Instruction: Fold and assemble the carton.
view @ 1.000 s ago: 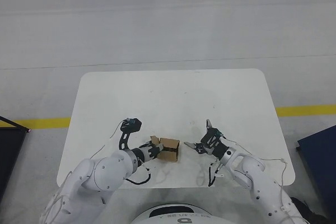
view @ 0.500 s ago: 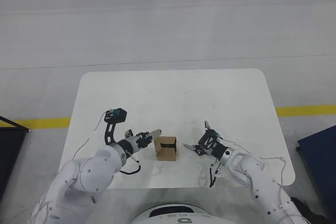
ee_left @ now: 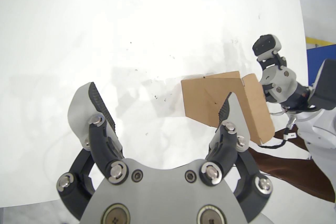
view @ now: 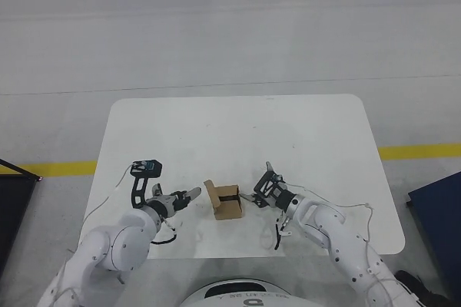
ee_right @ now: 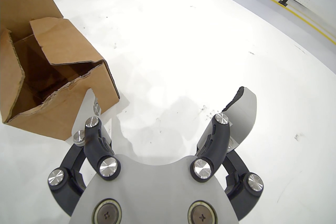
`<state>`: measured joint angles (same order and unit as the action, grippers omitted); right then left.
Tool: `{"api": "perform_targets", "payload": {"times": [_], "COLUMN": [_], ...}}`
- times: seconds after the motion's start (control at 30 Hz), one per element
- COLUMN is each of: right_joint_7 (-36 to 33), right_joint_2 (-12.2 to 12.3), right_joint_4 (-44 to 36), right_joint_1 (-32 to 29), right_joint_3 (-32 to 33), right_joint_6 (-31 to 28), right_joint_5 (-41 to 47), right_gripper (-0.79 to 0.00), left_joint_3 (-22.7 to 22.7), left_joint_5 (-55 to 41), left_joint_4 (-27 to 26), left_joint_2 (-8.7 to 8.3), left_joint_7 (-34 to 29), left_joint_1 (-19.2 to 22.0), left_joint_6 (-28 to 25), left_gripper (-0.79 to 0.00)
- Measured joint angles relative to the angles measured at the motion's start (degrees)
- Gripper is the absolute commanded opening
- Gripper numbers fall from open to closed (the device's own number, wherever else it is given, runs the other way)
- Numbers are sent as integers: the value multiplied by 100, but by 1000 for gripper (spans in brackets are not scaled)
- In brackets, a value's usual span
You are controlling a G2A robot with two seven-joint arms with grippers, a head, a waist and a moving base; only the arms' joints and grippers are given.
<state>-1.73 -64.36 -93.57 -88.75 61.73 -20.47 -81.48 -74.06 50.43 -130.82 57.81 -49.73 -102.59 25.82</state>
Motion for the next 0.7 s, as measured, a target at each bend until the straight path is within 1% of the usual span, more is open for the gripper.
{"api": "perform_targets", "payload": {"times": [0.1,0.2,0.33,0.43,0.7], "right_joint_7": [-8,-9,6,10,-37], "right_joint_2": [-15,-24,-30,-35,-48], "right_joint_4": [48,63,55,49,-37], "right_joint_1": [55,82,84,64,105], "right_joint_3": [-38,-51,-40,-18,-13], "right_joint_6": [24,50,102,162,185], "right_joint_5": [-2,13,30,90,107], "right_gripper": [0,0,0,0,0], "left_joint_3": [138,268,339,361,605], "left_joint_5": [-17,-213,-609,-691,-640], "left_joint_4": [108,153,186,238,421], "left_joint_2": [7,33,73,87,119], "left_joint_7": [-5,83,281,368,248], "left_joint_1": [18,63,115,141,368], "left_joint_6": [-279,-448,-520,-535,-646], "left_gripper": [0,0,0,0,0]}}
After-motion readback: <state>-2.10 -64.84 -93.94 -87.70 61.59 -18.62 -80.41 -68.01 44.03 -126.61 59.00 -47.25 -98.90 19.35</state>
